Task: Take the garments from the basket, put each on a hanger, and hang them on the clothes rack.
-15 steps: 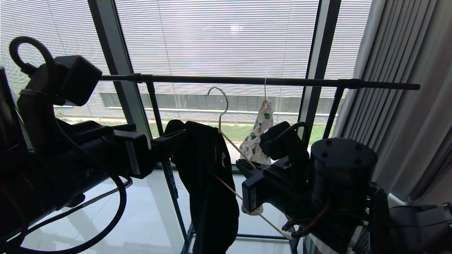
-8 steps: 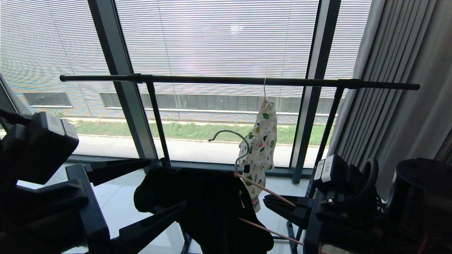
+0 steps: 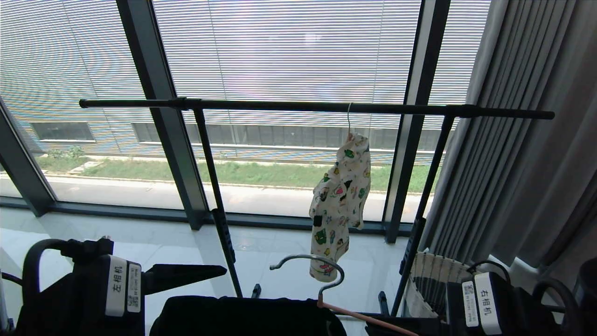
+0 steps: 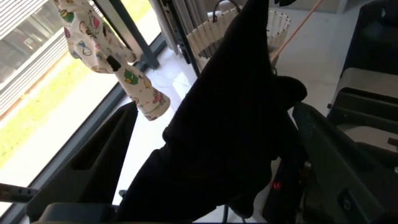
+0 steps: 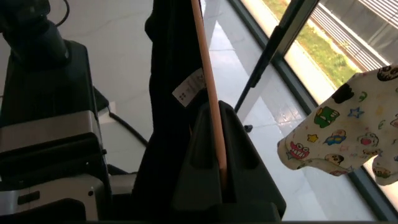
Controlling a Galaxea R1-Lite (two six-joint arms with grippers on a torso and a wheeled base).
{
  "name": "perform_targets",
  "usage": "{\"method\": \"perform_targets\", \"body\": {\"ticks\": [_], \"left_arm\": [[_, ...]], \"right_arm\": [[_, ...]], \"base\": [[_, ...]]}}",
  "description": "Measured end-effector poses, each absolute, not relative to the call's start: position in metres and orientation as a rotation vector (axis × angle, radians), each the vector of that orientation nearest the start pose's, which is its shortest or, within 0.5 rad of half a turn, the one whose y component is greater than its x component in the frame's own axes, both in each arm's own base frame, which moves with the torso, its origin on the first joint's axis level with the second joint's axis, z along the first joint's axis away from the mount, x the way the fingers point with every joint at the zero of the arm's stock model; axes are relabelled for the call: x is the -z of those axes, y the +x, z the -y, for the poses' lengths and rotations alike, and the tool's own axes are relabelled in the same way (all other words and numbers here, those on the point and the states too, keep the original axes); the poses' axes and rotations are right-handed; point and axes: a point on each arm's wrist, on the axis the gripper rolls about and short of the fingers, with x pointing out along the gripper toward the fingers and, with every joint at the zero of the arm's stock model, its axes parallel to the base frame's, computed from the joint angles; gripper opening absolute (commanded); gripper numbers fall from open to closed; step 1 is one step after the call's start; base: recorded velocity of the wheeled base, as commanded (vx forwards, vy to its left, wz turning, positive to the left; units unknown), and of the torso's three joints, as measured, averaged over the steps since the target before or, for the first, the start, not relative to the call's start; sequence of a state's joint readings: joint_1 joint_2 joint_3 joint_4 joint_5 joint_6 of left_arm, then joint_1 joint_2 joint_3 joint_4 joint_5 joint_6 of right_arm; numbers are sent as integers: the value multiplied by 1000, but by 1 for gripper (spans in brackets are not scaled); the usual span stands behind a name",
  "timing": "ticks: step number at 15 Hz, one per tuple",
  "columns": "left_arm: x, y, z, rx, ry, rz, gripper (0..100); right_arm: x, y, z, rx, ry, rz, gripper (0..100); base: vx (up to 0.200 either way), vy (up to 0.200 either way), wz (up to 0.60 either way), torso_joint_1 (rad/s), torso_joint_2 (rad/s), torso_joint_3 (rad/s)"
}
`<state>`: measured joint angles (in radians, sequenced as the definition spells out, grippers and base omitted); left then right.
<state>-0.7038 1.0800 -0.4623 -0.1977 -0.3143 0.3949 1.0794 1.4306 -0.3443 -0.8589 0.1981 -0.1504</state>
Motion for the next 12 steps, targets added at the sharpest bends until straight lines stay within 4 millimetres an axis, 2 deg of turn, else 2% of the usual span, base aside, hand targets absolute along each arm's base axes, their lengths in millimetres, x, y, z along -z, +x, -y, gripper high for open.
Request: {"method": "perform_targets", "body": {"ticks": [7, 8, 12], "left_arm": [[-171, 109, 101, 1092, 478, -294, 100], [-169, 109, 102, 1093, 480, -303, 0], [-167, 110, 102, 1095, 483, -314, 0]], "right_arm": [[-158, 77, -191, -1371, -257, -83, 0], [-158, 75, -192, -1383, -258, -82, 0], [-158, 71, -193, -1402, -259, -78, 0]], "base": [[0, 0, 0, 0, 0, 0], [0, 0, 0, 0, 0, 0], [0, 0, 0, 0, 0, 0]]}}
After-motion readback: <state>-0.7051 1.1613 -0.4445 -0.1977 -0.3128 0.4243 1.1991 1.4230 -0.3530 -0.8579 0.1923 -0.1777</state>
